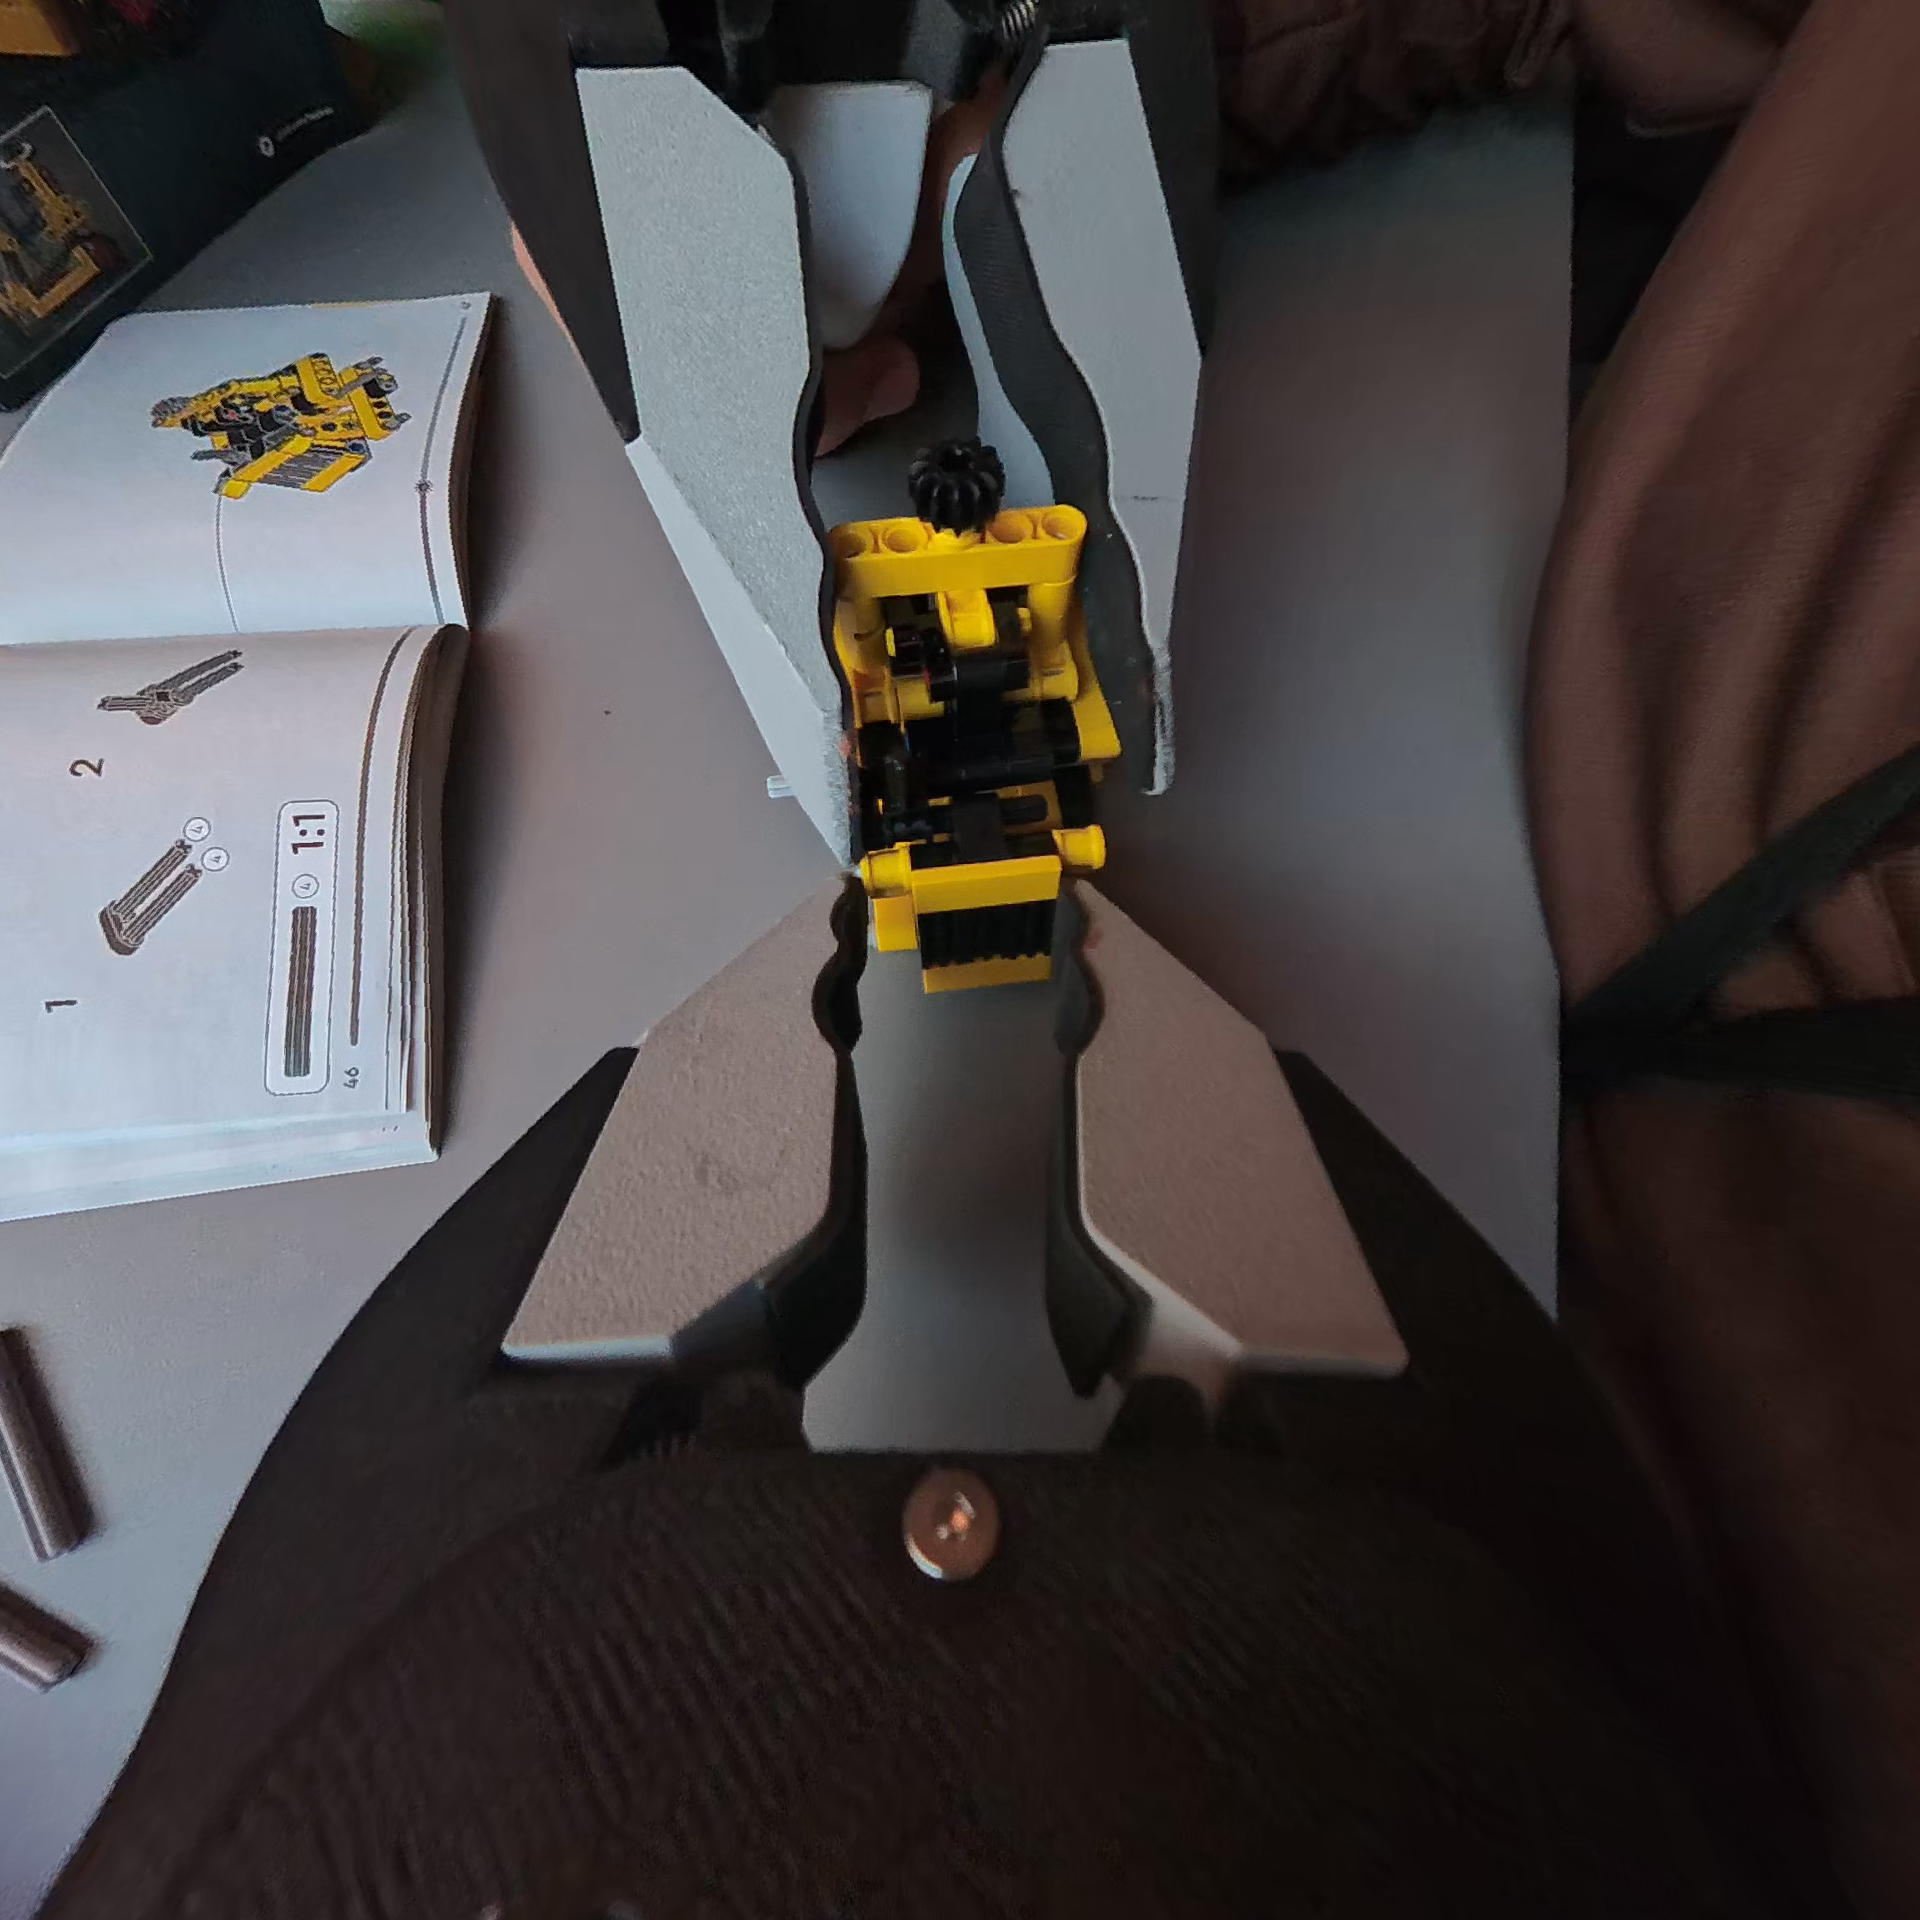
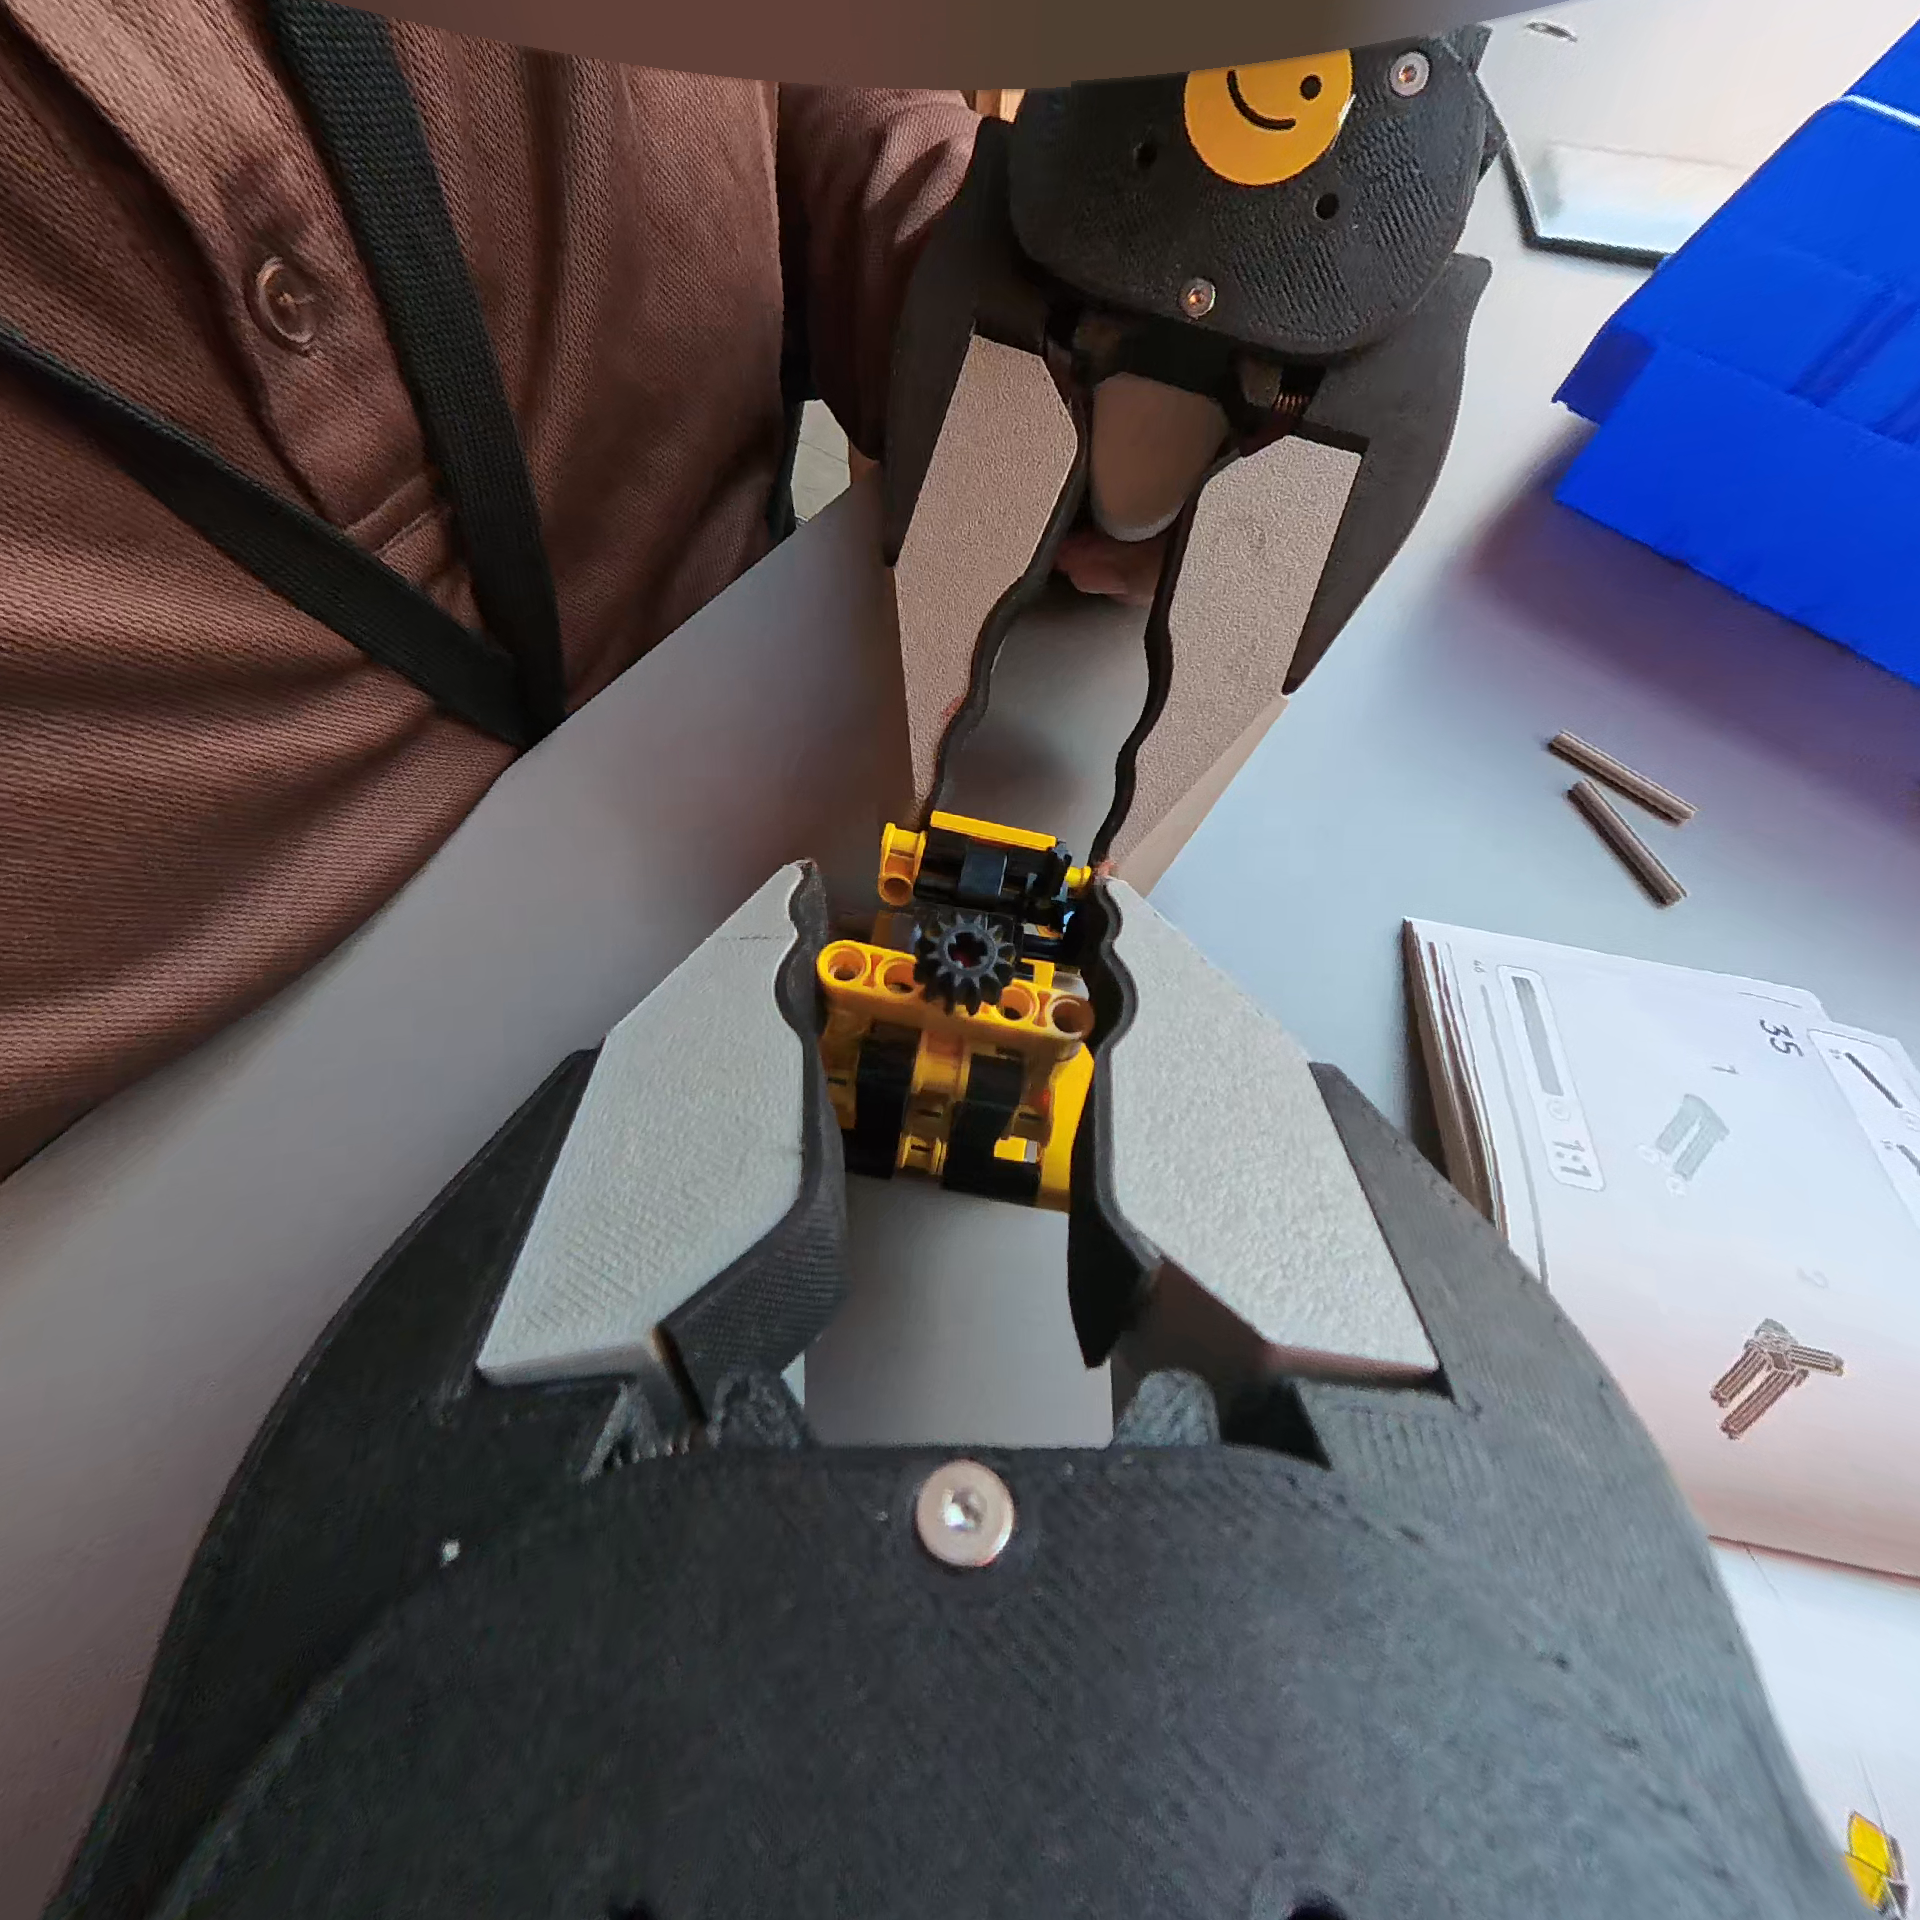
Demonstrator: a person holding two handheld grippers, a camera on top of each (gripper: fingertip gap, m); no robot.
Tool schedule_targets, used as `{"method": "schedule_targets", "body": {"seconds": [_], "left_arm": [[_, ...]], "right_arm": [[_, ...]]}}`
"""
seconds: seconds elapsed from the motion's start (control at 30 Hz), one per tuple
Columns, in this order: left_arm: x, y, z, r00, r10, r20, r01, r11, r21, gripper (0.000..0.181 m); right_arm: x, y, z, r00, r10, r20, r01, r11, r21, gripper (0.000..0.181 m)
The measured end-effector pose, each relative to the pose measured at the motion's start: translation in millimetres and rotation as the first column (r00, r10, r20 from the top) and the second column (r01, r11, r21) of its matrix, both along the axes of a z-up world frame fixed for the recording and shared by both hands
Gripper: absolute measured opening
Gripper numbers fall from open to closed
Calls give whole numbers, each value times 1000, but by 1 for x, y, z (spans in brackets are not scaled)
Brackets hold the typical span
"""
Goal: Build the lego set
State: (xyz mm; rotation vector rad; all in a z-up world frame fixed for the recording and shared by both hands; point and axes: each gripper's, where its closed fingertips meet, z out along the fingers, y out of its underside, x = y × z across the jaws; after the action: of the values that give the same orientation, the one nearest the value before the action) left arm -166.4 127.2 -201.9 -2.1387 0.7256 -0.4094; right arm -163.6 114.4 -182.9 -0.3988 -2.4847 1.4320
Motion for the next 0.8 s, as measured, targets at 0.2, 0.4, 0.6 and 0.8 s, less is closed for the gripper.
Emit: {"method": "schedule_targets", "body": {"seconds": [0.2,0.4,0.6,0.8], "left_arm": [[-5,4,0,997,68,-24,-67,998,19,31],[-11,8,1,991,131,-12,-131,991,14,23],[-12,10,2,989,147,-16,-146,989,27,23],[-11,9,1,991,134,0,-134,991,6,23]], "right_arm": [[-5,4,0,996,-93,-9,93,996,7,47],[-13,8,0,981,-196,-15,196,981,6,47],[-15,11,1,977,-211,-4,211,977,-7,46],[-14,11,1,977,-210,-18,210,978,0,47]]}}
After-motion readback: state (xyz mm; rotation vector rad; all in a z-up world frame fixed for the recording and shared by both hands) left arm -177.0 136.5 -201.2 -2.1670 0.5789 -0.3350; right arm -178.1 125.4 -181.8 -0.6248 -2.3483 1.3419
